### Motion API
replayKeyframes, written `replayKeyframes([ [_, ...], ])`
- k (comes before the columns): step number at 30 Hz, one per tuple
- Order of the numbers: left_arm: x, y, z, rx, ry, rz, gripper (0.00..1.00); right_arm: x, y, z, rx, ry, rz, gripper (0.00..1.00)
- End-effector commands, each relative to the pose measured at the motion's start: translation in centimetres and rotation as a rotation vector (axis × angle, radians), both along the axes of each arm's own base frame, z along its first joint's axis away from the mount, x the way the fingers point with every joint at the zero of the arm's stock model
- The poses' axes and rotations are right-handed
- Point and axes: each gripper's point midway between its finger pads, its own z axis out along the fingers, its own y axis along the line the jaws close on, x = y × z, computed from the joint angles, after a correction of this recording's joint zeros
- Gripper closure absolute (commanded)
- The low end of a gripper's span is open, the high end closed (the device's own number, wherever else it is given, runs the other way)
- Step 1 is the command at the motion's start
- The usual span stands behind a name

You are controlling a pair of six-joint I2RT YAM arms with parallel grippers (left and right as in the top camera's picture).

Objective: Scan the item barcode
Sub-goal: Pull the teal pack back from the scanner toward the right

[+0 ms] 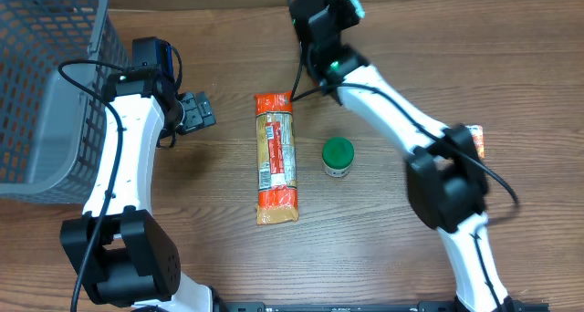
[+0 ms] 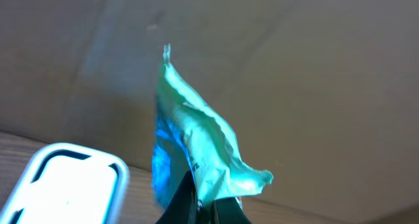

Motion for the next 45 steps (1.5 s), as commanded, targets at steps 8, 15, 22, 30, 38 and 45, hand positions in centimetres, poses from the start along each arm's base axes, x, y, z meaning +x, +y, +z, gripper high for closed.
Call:
replayKeyframes([
  [8, 0.2, 0.3, 0.5, 0.016, -0.012, -0.018, 0.00, -10.6, -5.6, -2.8, 0.346, 0.591, -0.012, 0.96],
  [15, 0.2, 0.3, 0.5, 0.016, -0.012, -0.017, 0.00, -19.1, -12.5, -11.6, 0.395, 1.117, -0.174, 0.96],
  [22, 0.2, 0.3, 0.5, 0.016, -0.012, -0.017, 0.00, -22.2, -18.0, -16.7, 0.406, 1.251, -0.336, 0.96],
  [30, 0.2, 0.3, 0.5, 0.016, -0.012, -0.017, 0.00, -21.9, -19.2, -18.1, 0.428, 1.235, -0.357, 0.57],
  [38, 0.2, 0.3, 0.5, 0.016, -0.012, -0.017, 0.00, -21.0, -18.9, -18.1, 0.482, 1.169, -0.413, 0.34],
  [45, 0.2, 0.3, 0.5, 0.016, -0.011, -0.017, 0.00, -22.7, -13.0, -18.1, 0.691, 1.305, -0.266, 0.78],
])
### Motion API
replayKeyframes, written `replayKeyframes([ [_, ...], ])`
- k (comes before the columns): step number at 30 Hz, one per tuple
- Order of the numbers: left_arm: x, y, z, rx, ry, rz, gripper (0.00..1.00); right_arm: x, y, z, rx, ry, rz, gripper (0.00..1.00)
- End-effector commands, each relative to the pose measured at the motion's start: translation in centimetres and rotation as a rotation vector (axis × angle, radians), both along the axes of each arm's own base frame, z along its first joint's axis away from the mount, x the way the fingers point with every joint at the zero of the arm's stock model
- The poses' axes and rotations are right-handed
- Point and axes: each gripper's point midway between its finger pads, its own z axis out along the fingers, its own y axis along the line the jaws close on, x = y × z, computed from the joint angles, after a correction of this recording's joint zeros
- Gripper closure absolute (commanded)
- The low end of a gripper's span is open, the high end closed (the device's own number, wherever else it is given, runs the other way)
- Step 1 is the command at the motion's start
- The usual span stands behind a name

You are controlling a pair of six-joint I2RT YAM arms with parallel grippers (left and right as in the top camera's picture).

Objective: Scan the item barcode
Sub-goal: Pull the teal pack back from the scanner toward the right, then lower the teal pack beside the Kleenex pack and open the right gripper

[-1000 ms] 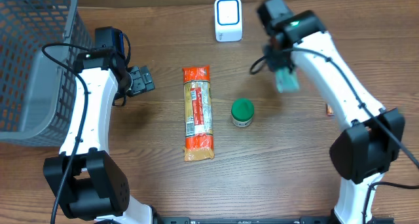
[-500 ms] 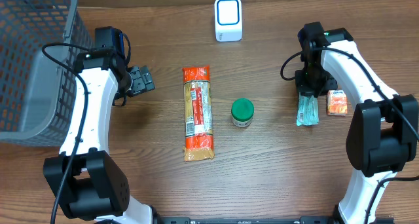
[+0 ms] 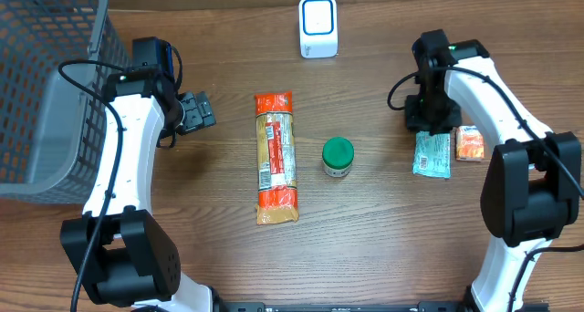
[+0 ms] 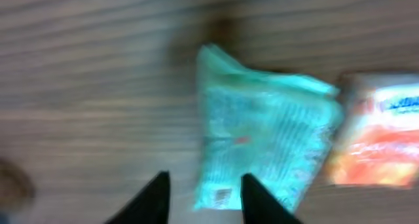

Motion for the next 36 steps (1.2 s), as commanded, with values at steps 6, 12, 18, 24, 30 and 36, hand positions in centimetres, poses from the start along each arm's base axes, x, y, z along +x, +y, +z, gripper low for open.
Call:
replayKeyframes([
  [6, 0.2, 0.2, 0.5, 0.016, -0.011, -0.017, 0.00, -0.2, 3.5, 0.0, 0.100, 0.001, -0.015, 0.80],
  [12, 0.2, 0.2, 0.5, 0.016, -0.011, -0.017, 0.00, -0.1, 3.0, -0.2, 0.050, -0.010, -0.054, 0.80],
  [18, 0.2, 0.2, 0.5, 0.016, -0.011, -0.017, 0.00, -0.6, 2.9, -2.1, 0.048, -0.006, -0.081, 0.81],
  [24, 0.2, 0.2, 0.5, 0.016, -0.011, -0.017, 0.00, -2.0, 1.4, -5.0, -0.024, 0.004, -0.079, 0.81],
  [30, 0.2, 0.2, 0.5, 0.016, -0.011, -0.018, 0.00, -2.3, -2.2, -5.4, -0.191, -0.006, -0.085, 0.81],
  [36, 0.2, 0.2, 0.5, 0.016, -0.011, -0.018, 0.00, -2.5, -3.6, -5.2, -0.236, 0.001, -0.105, 0.81],
])
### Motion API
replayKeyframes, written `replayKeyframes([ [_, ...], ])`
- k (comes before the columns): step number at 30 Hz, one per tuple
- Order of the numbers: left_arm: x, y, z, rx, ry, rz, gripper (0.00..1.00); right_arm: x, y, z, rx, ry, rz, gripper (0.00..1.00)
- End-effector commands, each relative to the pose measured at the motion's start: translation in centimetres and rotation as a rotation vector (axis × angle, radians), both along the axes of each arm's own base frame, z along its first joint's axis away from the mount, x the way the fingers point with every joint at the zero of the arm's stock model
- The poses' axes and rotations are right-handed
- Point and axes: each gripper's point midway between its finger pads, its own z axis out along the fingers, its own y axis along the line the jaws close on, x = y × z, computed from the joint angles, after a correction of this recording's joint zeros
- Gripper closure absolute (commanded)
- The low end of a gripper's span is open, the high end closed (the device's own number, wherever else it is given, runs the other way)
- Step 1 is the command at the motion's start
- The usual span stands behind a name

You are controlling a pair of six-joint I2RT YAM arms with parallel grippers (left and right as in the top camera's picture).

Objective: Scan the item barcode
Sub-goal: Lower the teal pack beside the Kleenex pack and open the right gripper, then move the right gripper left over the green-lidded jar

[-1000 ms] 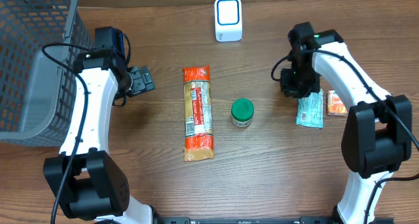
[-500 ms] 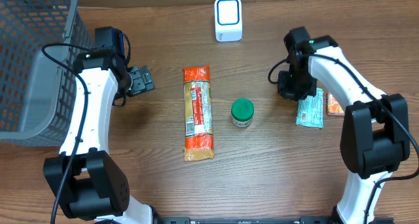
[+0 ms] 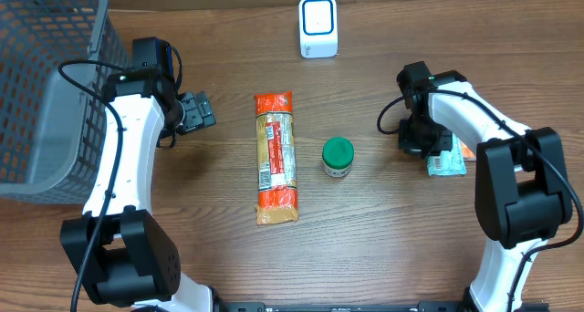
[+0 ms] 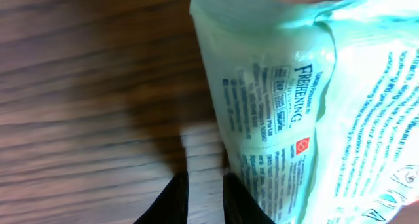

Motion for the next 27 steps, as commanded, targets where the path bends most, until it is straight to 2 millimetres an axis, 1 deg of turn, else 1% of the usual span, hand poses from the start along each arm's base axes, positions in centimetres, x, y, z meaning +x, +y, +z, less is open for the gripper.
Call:
replayKeyframes([
  [1, 0.2, 0.2, 0.5, 0.016, -0.012, -0.018, 0.00, 0.2, -1.7, 0.1, -0.057, -0.014, -0.037, 0.81],
  [5, 0.2, 0.2, 0.5, 0.016, -0.011, -0.018, 0.00, 0.4, -2.7, 0.3, -0.087, -0.023, -0.069, 0.81],
  [8, 0.2, 0.2, 0.5, 0.016, -0.011, -0.018, 0.00, 0.8, -2.7, 0.9, -0.078, -0.029, -0.058, 0.81],
  [9, 0.2, 0.2, 0.5, 0.016, -0.011, -0.018, 0.00, 1.1, -2.5, 1.7, -0.071, -0.026, -0.042, 0.81],
  [10, 0.2, 0.2, 0.5, 0.016, -0.011, -0.018, 0.00, 1.2, -2.4, 2.2, -0.067, -0.026, -0.039, 0.81],
  [11, 0.2, 0.2, 0.5, 0.016, -0.012, -0.018, 0.00, 1.5, -2.0, 3.5, -0.048, -0.028, -0.040, 0.80],
  [13, 0.2, 0.2, 0.5, 0.016, -0.011, -0.018, 0.00, 1.8, -0.8, 5.5, 0.005, -0.031, -0.040, 0.77],
  [14, 0.2, 0.2, 0.5, 0.016, -0.011, -0.018, 0.00, 2.1, 0.2, 6.7, 0.051, -0.038, -0.038, 0.74],
  [15, 0.2, 0.2, 0.5, 0.016, -0.011, -0.018, 0.00, 2.2, 1.0, 7.5, 0.092, -0.045, -0.037, 0.69],
  [17, 0.2, 0.3, 0.5, 0.016, -0.012, -0.017, 0.00, 2.5, 3.3, 9.3, 0.200, -0.062, -0.026, 0.59],
  [18, 0.2, 0.3, 0.5, 0.016, -0.012, -0.017, 0.00, 2.7, 5.6, 10.5, 0.313, -0.075, -0.016, 0.48],
  [19, 0.2, 0.3, 0.5, 0.016, -0.012, -0.017, 0.00, 2.8, 7.1, 11.0, 0.394, -0.074, -0.010, 0.33],
  [20, 0.2, 0.3, 0.5, 0.016, -0.011, -0.018, 0.00, 2.7, 8.4, 11.5, 0.470, -0.068, -0.007, 0.00],
  [21, 0.2, 0.3, 0.5, 0.016, -0.011, -0.018, 0.00, 2.8, 9.6, 11.9, 0.541, -0.065, -0.003, 0.00],
  [23, 0.2, 0.2, 0.5, 0.016, -0.012, -0.018, 0.00, 2.9, 10.8, 12.1, 0.608, -0.063, 0.002, 0.01],
  [24, 0.2, 0.2, 0.5, 0.016, -0.011, -0.018, 0.00, 2.9, 10.9, 12.0, 0.608, -0.057, -0.019, 0.08],
  [25, 0.2, 0.2, 0.5, 0.016, -0.011, -0.018, 0.00, 2.8, 10.8, 11.9, 0.596, -0.047, -0.059, 0.10],
  [27, 0.2, 0.2, 0.5, 0.016, -0.011, -0.018, 0.00, 2.4, 10.9, 11.7, 0.565, -0.031, -0.129, 0.11],
])
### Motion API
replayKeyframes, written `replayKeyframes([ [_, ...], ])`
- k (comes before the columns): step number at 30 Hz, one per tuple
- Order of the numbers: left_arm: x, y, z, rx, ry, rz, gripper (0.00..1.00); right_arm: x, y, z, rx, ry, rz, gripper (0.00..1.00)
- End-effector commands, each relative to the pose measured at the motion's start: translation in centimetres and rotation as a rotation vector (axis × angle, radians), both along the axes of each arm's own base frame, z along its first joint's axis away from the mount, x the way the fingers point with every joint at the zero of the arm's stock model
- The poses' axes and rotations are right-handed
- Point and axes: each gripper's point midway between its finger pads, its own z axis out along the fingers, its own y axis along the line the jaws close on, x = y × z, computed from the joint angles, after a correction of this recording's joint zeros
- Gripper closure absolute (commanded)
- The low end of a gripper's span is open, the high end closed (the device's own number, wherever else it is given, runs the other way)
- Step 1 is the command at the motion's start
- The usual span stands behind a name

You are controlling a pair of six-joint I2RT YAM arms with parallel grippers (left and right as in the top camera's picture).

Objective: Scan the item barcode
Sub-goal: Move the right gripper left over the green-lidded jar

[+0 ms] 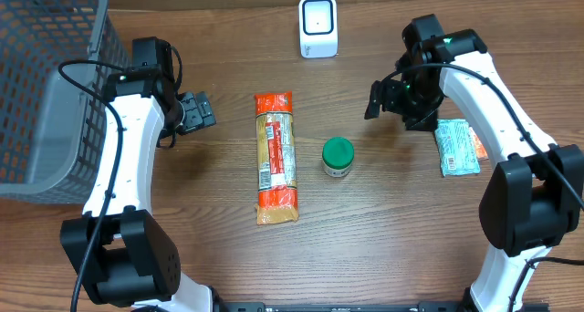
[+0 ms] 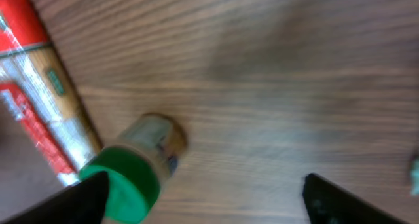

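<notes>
The white scanner [image 1: 318, 26] stands at the table's far edge. A jar with a green lid [image 1: 338, 157] stands mid-table, and in the right wrist view the jar [image 2: 131, 178] lies low left, blurred. My right gripper [image 1: 380, 102] hovers up and to the right of it, open wide, with nothing between its fingers [image 2: 78, 198]. A teal packet [image 1: 453, 146] lies flat at the right, free of the gripper. A long orange packet [image 1: 276, 157] lies left of the jar. My left gripper [image 1: 199, 111] stays at the left, open and empty.
A grey mesh basket [image 1: 46, 84] fills the far left corner. A small orange packet [image 1: 474, 144] lies partly under the teal one. In the right wrist view the long orange packet [image 2: 39, 99] runs along the left edge.
My right gripper was low at the teal packet's left edge with its fingers close together. Now it is further left and up, open wide, looking at the jar. The teal packet lies slightly further right.
My right gripper first held the teal packet up by the scanner. Then the packet lay on the table at the right beside the small orange packet, with the gripper open over it. Then the fingers stood close together at its edge. Now they are away from it. My left arm stayed still.
</notes>
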Motion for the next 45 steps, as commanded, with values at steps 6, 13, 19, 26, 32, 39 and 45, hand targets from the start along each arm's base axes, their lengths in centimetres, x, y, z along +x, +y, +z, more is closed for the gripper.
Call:
replayKeyframes([
  [6, 0.2, 0.2, 0.5, 0.016, -0.011, -0.018, 0.00, -1.1, 2.8, 0.5, -0.093, 0.013, -0.133, 0.10],
  [13, 0.2, 0.2, 0.5, 0.016, -0.011, -0.018, 0.00, -2.3, 6.1, 0.2, -0.222, -0.073, -0.131, 0.00],
  [19, 0.2, 0.2, 0.5, 0.016, -0.011, -0.018, 0.00, -2.7, 7.7, 0.0, -0.272, -0.130, -0.174, 0.00],
  [26, 0.2, 0.2, 0.5, 0.016, -0.011, -0.018, 0.00, -3.3, 8.6, -2.4, -0.270, -0.140, -0.150, 0.01],
  [32, 0.2, 0.2, 0.5, 0.016, -0.011, -0.018, 0.00, -3.8, 8.5, -3.8, -0.278, -0.130, -0.143, 0.04],
  [39, 0.2, 0.2, 0.5, 0.016, -0.011, -0.018, 0.00, -4.7, 8.5, -4.4, -0.270, -0.094, -0.134, 0.07],
  [45, 0.2, 0.2, 0.5, 0.016, -0.011, -0.018, 0.00, -5.3, 9.4, -4.5, -0.234, -0.063, -0.119, 0.07],
])
